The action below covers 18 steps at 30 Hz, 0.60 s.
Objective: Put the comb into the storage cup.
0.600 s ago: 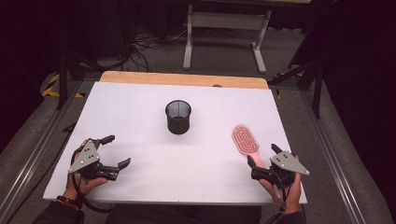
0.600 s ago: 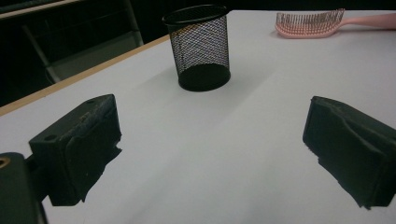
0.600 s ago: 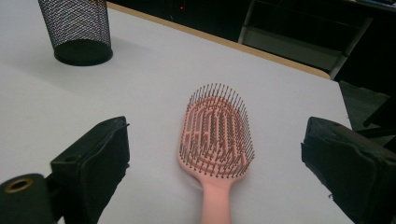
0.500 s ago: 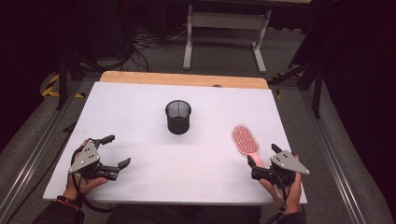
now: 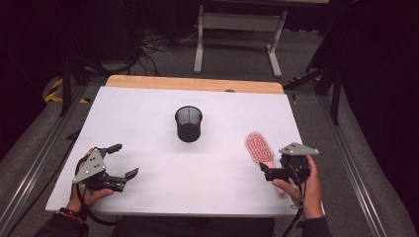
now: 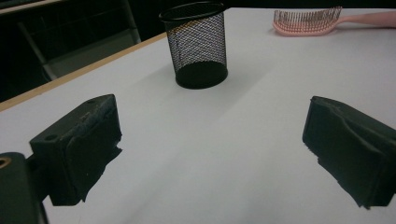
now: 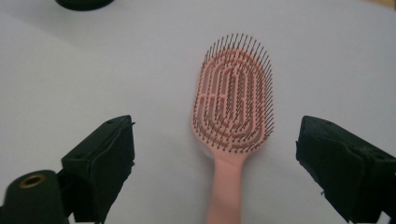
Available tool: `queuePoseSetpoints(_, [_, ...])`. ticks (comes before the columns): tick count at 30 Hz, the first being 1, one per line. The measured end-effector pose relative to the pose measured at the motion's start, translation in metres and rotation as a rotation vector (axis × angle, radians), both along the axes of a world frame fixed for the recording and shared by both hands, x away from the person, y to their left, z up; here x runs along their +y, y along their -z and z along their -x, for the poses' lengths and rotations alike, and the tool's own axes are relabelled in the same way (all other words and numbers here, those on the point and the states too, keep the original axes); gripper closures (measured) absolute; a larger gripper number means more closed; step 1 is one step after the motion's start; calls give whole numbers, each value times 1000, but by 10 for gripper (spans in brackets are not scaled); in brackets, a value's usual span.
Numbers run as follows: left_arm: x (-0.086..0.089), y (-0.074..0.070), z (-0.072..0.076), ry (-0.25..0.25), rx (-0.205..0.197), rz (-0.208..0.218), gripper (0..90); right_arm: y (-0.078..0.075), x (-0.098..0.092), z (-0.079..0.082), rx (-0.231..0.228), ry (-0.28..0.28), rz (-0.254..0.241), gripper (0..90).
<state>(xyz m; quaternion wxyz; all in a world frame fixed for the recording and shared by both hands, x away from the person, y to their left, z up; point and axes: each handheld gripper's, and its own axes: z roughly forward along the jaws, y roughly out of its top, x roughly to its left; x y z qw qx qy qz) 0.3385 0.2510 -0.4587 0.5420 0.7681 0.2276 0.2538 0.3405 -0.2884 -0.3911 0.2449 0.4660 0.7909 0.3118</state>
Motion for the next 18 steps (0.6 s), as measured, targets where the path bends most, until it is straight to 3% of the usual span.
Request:
queuePoseSetpoints(2, [0, 0, -1, -3, 2, -8, 54, -3, 0, -10, 64, -17, -10, 122])
queuePoseSetpoints(4, [0, 1, -1, -2, 10, -6, 55, -1, 2, -18, 128, -22, 25, 124])
queuePoseSetpoints(5, [0, 1, -1, -1, 11, -6, 55, 2, 4, -23, 185, -31, 58, 136])
queuePoseSetpoints(6, [0, 1, -2, 1, 13, -12, 57, 4, 6, -27, 215, -30, 85, 156])
queuePoseSetpoints(7, [0, 1, -2, 1, 13, -12, 57, 4, 6, -27, 215, -30, 85, 156])
queuePoseSetpoints(8, [-1, 2, -2, 1, 17, -17, 57, 9, 7, -32, 260, -15, 117, 168])
queuePoseSetpoints(11, [-2, 2, -1, 2, 13, -20, 58, 12, 6, -35, 287, 3, 143, 188])
queuePoseSetpoints(14, [-1, 2, -1, 5, 13, -21, 58, 19, -2, -34, 321, 4, 156, 336])
queuePoseSetpoints(18, [-1, 2, -1, 4, 12, -23, 59, 29, -2, -39, 357, -25, 160, 400])
